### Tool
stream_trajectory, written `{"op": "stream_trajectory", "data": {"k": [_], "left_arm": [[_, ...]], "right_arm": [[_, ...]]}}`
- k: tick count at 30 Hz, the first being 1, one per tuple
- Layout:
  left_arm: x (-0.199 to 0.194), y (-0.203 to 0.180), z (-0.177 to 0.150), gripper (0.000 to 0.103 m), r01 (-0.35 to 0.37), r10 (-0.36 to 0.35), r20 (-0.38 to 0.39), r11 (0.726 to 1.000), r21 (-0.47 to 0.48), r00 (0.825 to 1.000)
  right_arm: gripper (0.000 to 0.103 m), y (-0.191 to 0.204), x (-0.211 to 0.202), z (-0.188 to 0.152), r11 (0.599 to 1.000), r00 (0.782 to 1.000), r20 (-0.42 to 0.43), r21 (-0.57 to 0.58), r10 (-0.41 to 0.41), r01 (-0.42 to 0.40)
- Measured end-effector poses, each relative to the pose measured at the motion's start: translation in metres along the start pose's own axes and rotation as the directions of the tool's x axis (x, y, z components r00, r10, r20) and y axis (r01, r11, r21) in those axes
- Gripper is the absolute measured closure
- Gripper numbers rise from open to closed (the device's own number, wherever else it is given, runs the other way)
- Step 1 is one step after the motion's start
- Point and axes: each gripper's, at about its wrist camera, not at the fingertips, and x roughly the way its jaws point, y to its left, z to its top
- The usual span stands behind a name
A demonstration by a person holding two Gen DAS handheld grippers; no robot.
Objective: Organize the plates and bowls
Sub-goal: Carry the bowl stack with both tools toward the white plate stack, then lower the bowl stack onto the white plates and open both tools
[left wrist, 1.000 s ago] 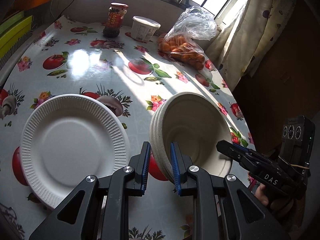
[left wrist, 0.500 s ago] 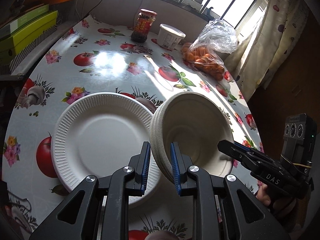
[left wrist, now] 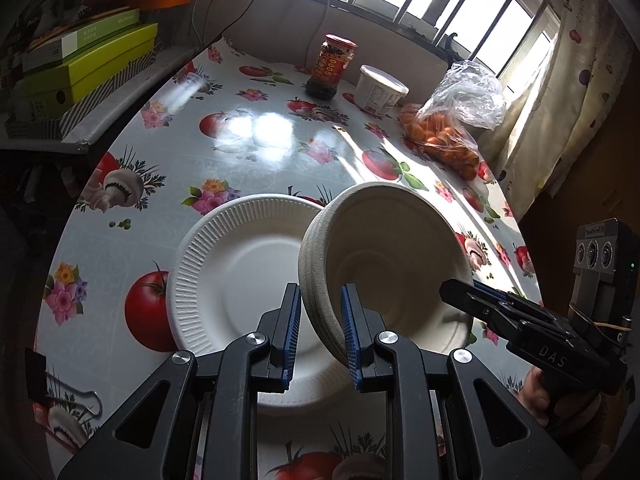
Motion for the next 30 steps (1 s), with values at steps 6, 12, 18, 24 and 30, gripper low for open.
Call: {"op": "stream_trajectory", "data": {"k": [6,12,18,24,30], "left_arm": [[-0.001,0.01,0.002,0.082,-0.023,0.023,0.002,1.0,-0.01,1.0],[0.002,0.022,0.005,0.082,-0.046,0.046,-0.004,0.998,-0.032,0.999],[0.006,0.036,0.006,0.082,-0.071,0.07,-0.013,0.996,-0.059,0.997],[0.009,0.043,0.008,0.082,-0.079,0.078,-0.016,0.994,-0.075,0.997],[0.009,0.044,0.01,0.082,-0.083,0.082,-0.014,0.993,-0.08,0.997]], "right_arm": [[0.078,0.008,0.012,0.006,1.0,1.0,-0.017,-0.02,0.009,-0.009],[0.078,0.015,0.026,0.012,0.999,0.999,-0.042,-0.031,0.02,-0.021],[0.078,0.023,0.04,0.018,0.998,0.997,-0.07,-0.046,0.029,-0.032],[0.078,0.025,0.053,0.021,0.998,0.996,-0.09,-0.05,0.027,-0.032],[0.077,0.025,0.055,0.023,0.998,0.995,-0.092,-0.054,0.028,-0.033]]}}
